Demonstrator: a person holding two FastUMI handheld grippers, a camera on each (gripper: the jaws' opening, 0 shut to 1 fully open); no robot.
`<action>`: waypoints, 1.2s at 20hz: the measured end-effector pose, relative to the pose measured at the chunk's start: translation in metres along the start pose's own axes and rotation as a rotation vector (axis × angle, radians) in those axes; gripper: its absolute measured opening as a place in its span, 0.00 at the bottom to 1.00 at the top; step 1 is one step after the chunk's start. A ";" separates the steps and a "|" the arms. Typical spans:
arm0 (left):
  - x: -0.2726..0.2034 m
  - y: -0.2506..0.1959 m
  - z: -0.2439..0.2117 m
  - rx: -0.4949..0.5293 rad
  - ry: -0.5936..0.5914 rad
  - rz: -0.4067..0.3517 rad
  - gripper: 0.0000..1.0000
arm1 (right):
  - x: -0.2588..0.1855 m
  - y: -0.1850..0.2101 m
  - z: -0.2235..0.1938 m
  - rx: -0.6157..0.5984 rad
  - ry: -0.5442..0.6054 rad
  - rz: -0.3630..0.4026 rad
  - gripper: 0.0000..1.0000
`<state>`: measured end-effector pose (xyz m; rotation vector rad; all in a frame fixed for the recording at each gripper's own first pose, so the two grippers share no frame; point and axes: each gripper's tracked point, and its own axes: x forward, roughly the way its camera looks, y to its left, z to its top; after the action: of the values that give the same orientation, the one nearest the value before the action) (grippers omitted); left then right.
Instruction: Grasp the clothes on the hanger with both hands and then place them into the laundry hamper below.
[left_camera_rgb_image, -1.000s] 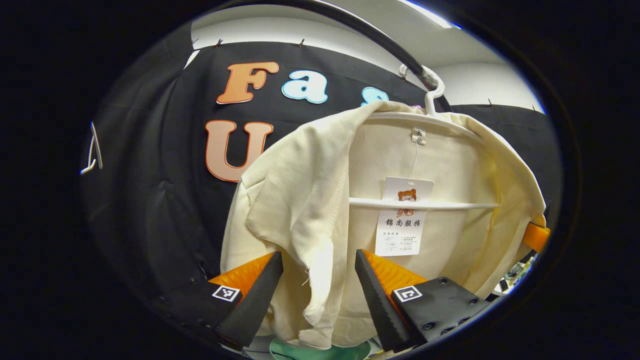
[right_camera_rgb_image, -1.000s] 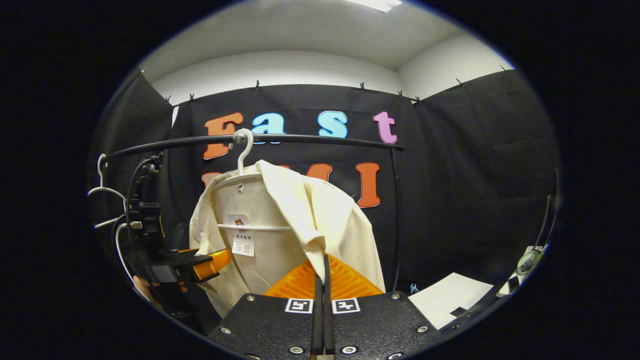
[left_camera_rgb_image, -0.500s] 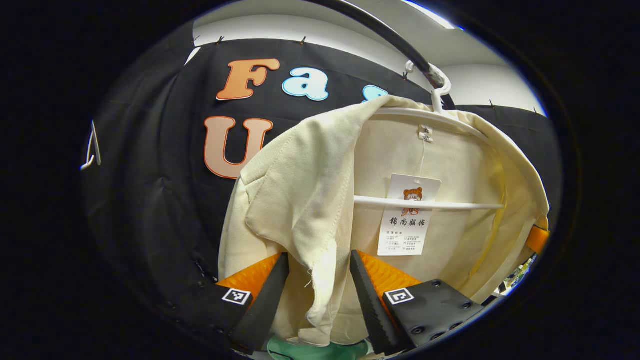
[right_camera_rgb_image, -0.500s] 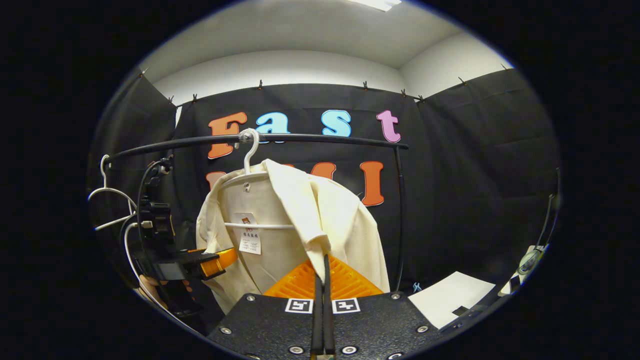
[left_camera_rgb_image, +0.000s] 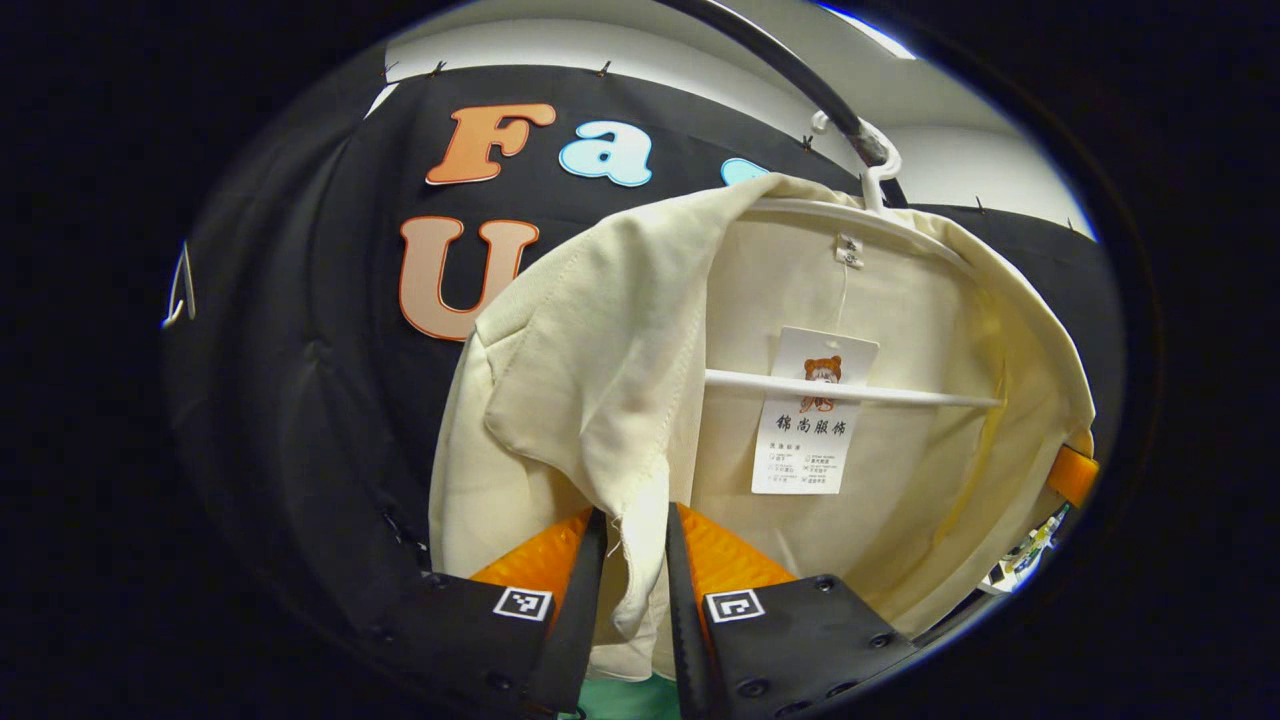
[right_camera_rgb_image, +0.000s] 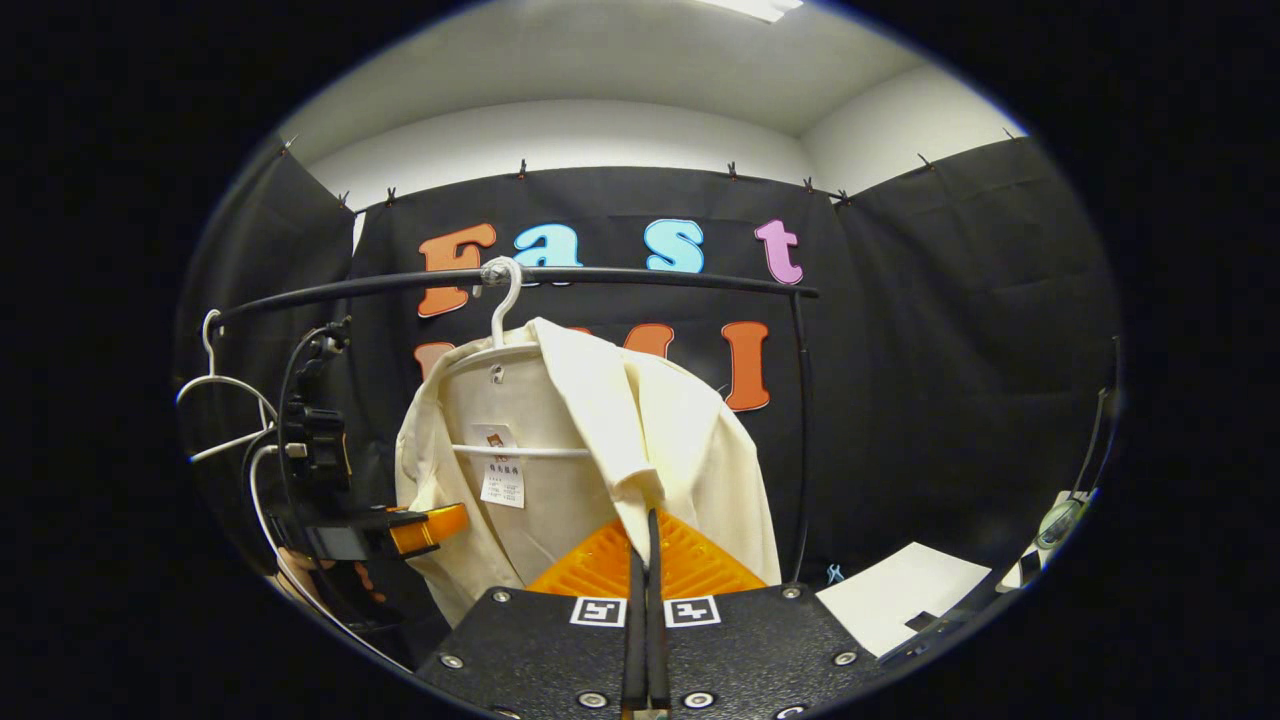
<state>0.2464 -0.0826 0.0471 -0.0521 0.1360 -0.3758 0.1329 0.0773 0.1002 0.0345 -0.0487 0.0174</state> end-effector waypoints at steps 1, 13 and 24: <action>0.001 -0.001 -0.004 -0.002 0.013 0.002 0.28 | 0.000 0.001 -0.001 -0.001 0.001 0.003 0.00; -0.035 -0.003 0.023 0.065 -0.043 -0.020 0.07 | 0.005 0.001 0.001 0.006 0.015 0.024 0.00; -0.082 0.040 0.098 0.078 -0.154 0.077 0.07 | 0.015 -0.013 0.061 -0.004 -0.069 0.022 0.00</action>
<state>0.1993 -0.0131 0.1507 0.0015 -0.0290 -0.2991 0.1448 0.0629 0.1611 0.0302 -0.1182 0.0382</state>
